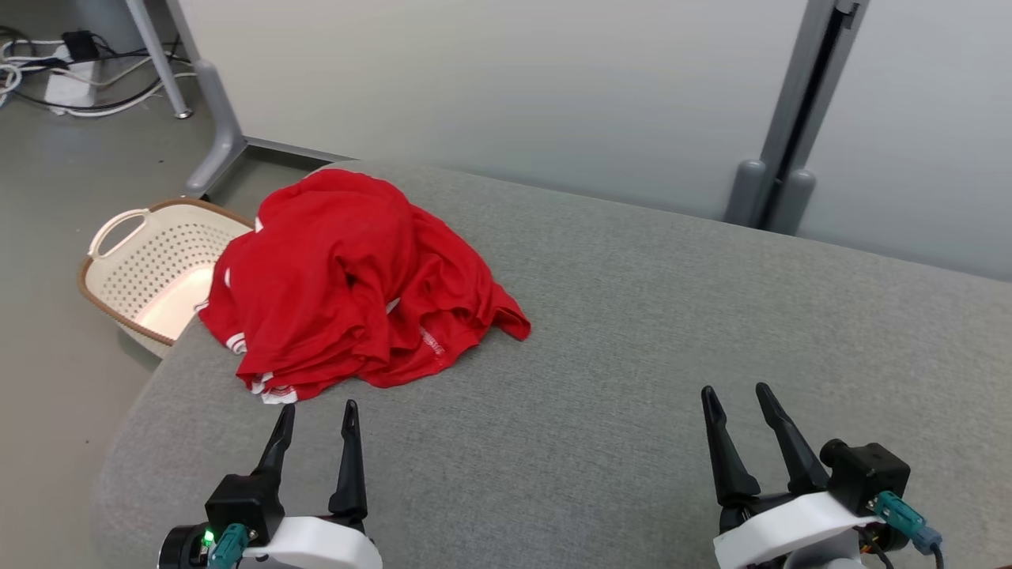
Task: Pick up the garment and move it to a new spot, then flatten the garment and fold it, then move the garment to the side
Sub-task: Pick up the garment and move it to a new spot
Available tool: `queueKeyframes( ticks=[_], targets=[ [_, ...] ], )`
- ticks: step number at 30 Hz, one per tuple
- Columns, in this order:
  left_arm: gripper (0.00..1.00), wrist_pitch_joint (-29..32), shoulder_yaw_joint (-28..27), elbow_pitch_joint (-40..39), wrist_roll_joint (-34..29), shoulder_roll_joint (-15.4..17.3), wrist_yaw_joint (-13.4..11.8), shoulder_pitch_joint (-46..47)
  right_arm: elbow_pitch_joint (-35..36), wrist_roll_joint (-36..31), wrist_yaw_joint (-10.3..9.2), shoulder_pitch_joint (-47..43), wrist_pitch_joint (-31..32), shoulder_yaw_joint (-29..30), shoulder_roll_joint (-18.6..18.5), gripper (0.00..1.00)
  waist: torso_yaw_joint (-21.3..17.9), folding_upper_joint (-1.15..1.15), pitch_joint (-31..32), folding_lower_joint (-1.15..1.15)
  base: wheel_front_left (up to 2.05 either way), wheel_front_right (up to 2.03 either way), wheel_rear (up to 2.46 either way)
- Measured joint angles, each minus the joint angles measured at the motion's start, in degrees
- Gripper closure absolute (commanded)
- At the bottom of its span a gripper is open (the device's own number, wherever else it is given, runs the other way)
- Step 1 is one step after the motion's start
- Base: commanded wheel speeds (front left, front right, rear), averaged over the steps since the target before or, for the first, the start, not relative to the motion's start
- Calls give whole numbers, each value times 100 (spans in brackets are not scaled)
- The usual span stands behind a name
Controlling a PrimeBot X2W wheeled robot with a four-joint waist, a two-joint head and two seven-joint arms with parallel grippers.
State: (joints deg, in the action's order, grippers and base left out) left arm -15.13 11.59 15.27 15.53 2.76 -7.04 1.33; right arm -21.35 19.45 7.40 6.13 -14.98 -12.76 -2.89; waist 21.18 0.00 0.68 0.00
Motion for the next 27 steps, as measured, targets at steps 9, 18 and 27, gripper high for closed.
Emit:
queueKeyframes(
  ticks=[9,18,27],
  targets=[
    [0,-1,-66,36,-38,2,70,-126,-91,21,0,7,-9,-140,3,0,536,0,64,0,0,0,0],
    [0,-1,-142,37,-38,2,76,-133,-98,62,0,7,-9,-157,3,0,581,0,47,0,0,0,0],
    [0,0,-315,112,-133,-2,185,-63,-92,49,0,84,-12,-145,-5,0,408,0,-111,0,0,0,0]
  ],
)
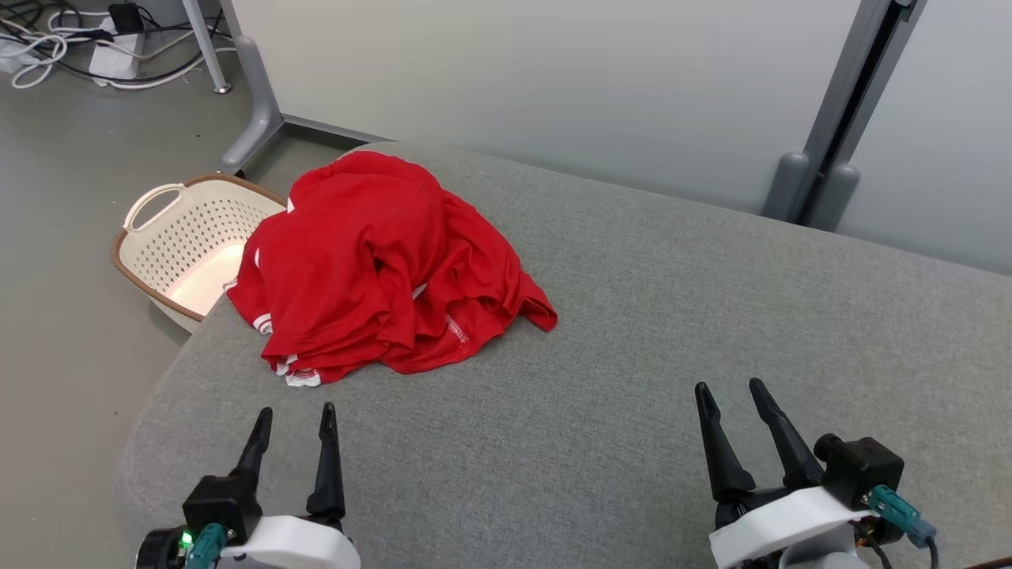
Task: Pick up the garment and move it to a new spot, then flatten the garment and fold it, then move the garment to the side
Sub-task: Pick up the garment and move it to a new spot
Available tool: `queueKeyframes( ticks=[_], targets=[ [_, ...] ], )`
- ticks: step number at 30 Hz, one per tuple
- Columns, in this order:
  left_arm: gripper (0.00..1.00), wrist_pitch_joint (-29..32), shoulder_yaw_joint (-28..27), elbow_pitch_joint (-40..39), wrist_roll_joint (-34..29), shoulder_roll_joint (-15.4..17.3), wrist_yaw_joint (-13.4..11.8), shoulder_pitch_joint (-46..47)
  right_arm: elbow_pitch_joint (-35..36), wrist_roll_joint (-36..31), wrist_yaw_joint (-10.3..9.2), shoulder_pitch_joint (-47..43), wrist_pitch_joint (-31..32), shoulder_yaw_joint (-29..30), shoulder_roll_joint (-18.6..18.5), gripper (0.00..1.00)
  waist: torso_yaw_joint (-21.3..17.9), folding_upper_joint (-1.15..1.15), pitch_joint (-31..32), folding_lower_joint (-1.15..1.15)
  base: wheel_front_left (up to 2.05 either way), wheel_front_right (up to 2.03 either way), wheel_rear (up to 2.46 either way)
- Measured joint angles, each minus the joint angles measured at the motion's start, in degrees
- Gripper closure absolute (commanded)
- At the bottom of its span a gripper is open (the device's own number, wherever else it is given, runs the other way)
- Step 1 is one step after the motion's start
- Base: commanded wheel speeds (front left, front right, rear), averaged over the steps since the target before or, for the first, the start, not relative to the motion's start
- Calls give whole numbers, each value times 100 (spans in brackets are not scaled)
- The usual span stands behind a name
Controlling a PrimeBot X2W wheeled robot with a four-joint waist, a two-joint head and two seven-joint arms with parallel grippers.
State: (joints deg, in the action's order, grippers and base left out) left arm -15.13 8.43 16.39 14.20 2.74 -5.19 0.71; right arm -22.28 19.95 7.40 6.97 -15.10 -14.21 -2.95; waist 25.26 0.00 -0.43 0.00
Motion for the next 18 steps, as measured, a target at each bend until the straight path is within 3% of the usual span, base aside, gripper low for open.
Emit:
queueKeyframes(
  ticks=[9,13,18],
  targets=[
    [0,-1,-411,644,-413,233,311,832,218,-153,0,239,81,78,-277,0,-348,0,-548,0,0,0,0],
    [0,40,-368,1280,-341,443,751,1389,347,-196,0,254,157,171,-410,0,-493,0,-855,0,0,0,0],
    [0,412,-421,1882,-248,826,954,2245,526,-236,0,269,226,271,-527,0,-690,0,-1215,0,0,0,0]
  ],
)
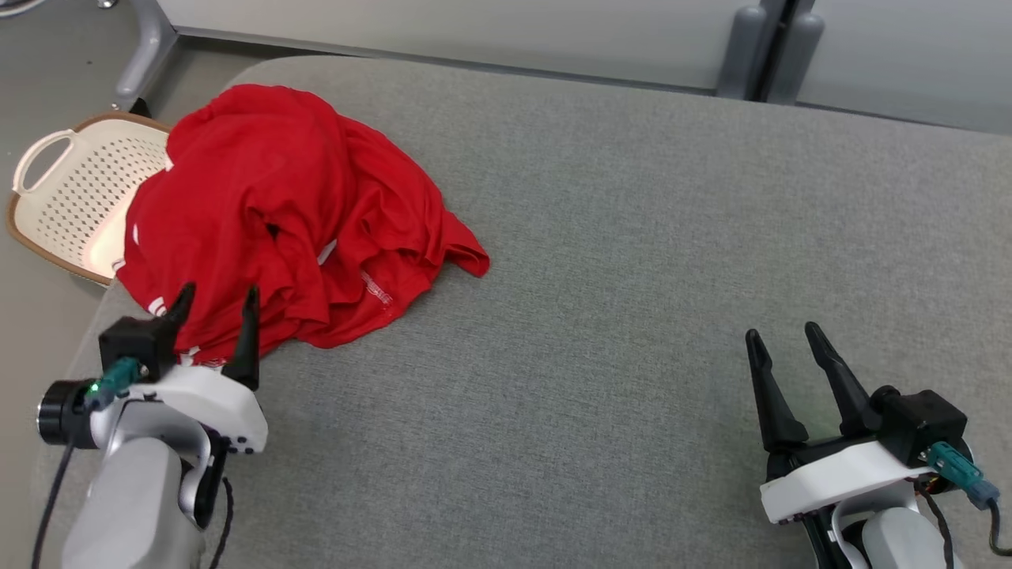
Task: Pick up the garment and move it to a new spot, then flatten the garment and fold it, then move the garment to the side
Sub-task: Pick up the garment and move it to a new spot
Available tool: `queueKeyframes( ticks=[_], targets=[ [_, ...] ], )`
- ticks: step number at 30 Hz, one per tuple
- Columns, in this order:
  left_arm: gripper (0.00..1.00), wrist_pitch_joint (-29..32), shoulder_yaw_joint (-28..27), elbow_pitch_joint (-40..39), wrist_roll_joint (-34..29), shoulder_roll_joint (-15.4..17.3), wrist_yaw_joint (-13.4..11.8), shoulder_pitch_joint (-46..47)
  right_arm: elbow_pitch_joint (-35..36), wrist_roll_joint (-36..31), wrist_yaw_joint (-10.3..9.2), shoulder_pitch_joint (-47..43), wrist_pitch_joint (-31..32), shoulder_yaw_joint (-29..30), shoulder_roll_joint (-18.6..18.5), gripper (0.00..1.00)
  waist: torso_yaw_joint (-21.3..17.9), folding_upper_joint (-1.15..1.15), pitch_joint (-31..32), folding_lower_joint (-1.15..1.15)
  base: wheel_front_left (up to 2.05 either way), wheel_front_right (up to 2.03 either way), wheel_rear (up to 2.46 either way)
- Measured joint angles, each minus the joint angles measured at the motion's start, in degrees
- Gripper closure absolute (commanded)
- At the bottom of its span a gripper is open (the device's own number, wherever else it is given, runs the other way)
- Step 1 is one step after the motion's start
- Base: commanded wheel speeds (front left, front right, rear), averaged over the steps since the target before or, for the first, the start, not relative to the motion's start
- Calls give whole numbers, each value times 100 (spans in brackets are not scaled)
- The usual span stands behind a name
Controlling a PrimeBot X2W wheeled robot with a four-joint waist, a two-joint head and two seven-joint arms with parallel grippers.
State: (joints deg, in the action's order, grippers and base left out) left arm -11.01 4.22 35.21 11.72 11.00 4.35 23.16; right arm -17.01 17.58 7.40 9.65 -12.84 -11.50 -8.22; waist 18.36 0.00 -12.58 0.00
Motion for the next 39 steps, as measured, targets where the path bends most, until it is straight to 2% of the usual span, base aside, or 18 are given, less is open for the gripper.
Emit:
queueKeyframes(
  ticks=[8,11,19,20,21,25,31,39],
  targets=[
    [0,649,-14,677,152,436,135,975,160,-108,0,12,54,105,-71,0,-327,0,-472,0,0,0,0],
    [0,808,20,957,380,438,230,1233,191,-112,0,31,58,96,-86,0,-438,0,-599,0,0,0,0],
    [0,881,129,1589,379,719,258,1678,257,-112,0,93,58,-11,-100,0,-659,0,-745,0,0,0,0],
    [61,853,146,1667,371,721,238,1725,257,-111,0,93,58,-20,-101,0,-678,0,-751,0,0,0,0],
    [100,843,163,1740,366,721,237,1760,254,-110,0,92,58,-25,-102,0,-691,0,-749,0,0,0,0],
    [100,793,201,2028,368,730,238,1861,220,-108,0,91,57,-70,-103,0,-724,0,-710,0,0,0,0],
    [100,377,216,2131,442,648,241,1962,169,-101,0,91,48,-87,-101,0,-730,0,-594,0,0,0,0],
    [100,-20,227,1464,925,398,290,1761,-29,29,0,20,-37,-229,24,0,-699,0,-167,0,0,0,0]
  ],
)
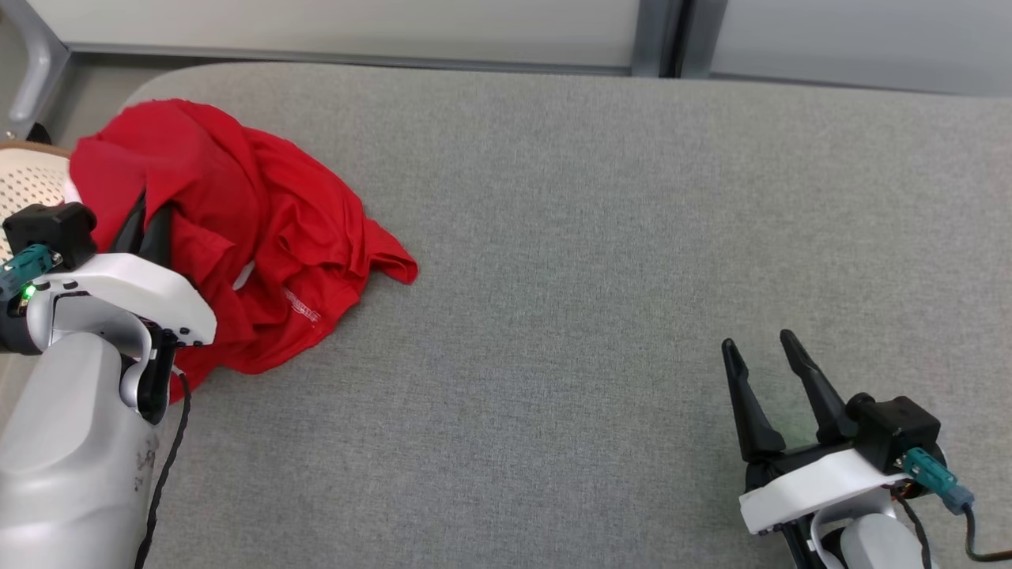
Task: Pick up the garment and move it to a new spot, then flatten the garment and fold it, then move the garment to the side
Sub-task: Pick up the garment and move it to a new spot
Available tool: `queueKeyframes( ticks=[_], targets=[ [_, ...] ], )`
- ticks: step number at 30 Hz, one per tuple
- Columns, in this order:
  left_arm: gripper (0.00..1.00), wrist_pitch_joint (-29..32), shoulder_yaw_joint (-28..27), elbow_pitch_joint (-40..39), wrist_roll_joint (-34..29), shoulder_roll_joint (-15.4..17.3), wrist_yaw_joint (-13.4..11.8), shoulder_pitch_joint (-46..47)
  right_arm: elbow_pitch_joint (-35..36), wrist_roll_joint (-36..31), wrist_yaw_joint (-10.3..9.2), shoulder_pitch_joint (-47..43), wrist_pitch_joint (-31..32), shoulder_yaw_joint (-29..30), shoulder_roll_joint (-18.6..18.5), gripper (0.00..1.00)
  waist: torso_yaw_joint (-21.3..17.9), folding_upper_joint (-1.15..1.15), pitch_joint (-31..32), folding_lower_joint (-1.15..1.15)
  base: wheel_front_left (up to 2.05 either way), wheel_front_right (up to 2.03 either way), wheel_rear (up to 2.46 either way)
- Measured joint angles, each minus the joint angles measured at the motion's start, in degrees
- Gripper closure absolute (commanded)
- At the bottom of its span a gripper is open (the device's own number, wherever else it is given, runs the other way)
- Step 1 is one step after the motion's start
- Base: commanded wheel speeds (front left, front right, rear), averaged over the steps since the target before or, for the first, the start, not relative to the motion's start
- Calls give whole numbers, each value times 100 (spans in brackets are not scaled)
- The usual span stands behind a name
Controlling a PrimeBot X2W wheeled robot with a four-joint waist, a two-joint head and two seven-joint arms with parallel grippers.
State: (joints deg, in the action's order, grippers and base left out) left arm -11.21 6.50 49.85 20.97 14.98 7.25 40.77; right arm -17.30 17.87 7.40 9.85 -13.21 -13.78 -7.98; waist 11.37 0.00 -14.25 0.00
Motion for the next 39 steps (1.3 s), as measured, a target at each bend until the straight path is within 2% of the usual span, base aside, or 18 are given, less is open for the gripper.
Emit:
queueKeyframes(
  ticks=[4,10,16,21,29,39],
  targets=[
    [100,73,183,-738,118,-14,1,-199,-94,79,0,-18,-60,-19,118,0,-7,0,270,0,0,0,0],
    [100,679,481,-2109,197,-65,9,-353,-256,122,0,-18,-125,-81,215,0,-105,0,553,0,0,0,0],
    [100,1362,665,-3344,314,-214,-136,-507,-359,171,0,-7,-151,-126,299,0,-347,0,657,0,0,0,0],
    [100,1834,889,-4053,347,-381,-257,-619,-375,183,0,81,-174,-127,333,0,-618,0,648,0,0,0,0],
    [100,2182,1450,-4277,261,-760,-322,-528,-226,171,0,218,-185,88,368,0,-1218,0,452,0,0,0,0],
    [100,2150,2223,-3342,13,-1120,-302,65,-88,225,0,430,-188,179,470,0,-2199,0,73,0,0,0,0]
  ],
)
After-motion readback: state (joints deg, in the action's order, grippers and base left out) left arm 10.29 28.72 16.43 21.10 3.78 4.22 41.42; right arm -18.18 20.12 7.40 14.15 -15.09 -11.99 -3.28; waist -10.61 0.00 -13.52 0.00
